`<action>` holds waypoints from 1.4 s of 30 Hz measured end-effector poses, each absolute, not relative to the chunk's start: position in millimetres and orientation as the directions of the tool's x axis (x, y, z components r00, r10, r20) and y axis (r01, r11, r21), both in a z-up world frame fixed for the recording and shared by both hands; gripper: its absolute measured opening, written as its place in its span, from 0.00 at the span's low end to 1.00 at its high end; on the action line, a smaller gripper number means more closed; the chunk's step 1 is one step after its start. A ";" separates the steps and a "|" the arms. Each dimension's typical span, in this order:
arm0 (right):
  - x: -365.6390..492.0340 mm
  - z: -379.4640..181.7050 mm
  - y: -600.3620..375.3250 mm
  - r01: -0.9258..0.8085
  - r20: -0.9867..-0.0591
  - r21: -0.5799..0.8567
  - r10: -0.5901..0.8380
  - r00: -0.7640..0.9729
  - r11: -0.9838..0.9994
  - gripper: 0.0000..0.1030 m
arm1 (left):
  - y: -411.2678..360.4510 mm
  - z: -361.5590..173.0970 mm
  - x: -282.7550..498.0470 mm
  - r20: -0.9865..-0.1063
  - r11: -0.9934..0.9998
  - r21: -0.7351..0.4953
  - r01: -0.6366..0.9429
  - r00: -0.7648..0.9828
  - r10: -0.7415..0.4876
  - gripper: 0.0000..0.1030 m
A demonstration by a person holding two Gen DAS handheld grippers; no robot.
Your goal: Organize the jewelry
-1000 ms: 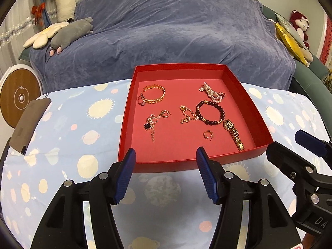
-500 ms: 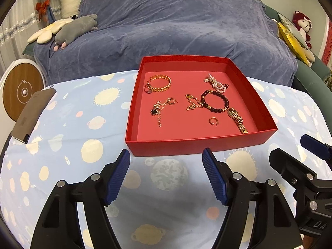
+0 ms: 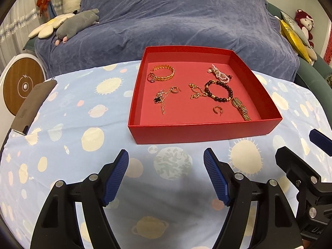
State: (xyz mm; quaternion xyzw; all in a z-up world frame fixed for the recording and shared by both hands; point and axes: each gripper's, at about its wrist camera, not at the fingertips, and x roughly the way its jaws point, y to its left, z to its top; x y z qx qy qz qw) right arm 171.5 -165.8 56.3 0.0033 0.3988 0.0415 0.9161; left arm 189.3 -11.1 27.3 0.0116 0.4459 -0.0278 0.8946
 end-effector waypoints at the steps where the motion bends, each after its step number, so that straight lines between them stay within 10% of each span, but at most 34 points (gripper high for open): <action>1: 172.1 56.0 -166.7 -0.072 -0.731 0.043 0.081 0.678 0.996 0.94 | -11.4 27.7 189.8 -0.798 0.998 -0.007 0.058 0.601 -0.041 0.70; 42: 165.1 56.0 -168.6 -0.070 -0.720 0.034 0.073 0.690 0.997 0.95 | -7.0 29.5 184.8 -0.796 0.999 -0.031 0.010 0.605 -0.030 0.78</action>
